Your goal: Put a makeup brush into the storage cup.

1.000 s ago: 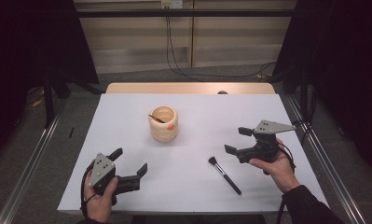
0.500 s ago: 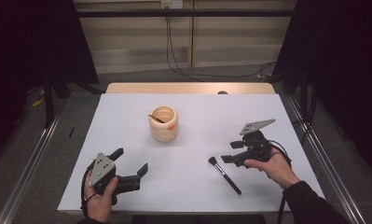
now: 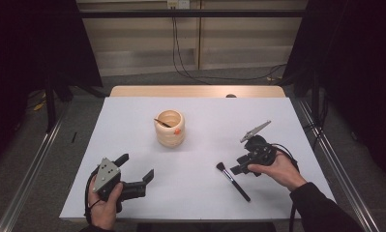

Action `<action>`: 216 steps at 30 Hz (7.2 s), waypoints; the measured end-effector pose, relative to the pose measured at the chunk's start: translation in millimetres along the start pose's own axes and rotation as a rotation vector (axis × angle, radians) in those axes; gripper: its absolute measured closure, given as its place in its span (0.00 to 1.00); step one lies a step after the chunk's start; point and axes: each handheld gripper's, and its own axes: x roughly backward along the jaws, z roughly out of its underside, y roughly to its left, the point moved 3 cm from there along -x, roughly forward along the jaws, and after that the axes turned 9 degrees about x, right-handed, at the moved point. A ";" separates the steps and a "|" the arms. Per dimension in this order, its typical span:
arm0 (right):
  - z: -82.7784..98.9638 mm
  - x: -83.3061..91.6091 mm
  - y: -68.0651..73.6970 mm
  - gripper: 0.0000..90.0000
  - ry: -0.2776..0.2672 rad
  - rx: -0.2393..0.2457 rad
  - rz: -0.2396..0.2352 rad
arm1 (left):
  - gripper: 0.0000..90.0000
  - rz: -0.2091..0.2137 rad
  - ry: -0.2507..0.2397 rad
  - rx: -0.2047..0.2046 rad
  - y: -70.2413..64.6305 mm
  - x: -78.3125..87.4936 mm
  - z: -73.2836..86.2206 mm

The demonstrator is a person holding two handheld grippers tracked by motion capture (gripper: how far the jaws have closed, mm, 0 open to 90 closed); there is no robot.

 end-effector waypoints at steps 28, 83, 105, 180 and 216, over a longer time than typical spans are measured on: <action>-6.1 -37.1 11.9 0.81 0.308 0.007 0.000 | 0.01 0.010 0.012 0.003 1.1 0.2 0.6; 9.0 -35.4 6.9 0.89 0.216 -0.045 0.035 | 0.01 0.020 0.008 0.022 2.3 -1.0 0.6; 4.4 -21.8 12.8 0.89 0.002 -0.025 0.042 | 0.01 0.017 0.007 0.024 3.7 0.0 0.3; 9.1 40.0 25.8 0.89 -0.753 0.113 0.099 | 0.03 0.051 -0.016 0.035 -3.2 4.7 -5.0; -7.8 25.8 45.1 0.89 -0.731 0.175 0.026 | 0.04 0.209 -0.042 -0.002 -58.3 -31.1 -40.2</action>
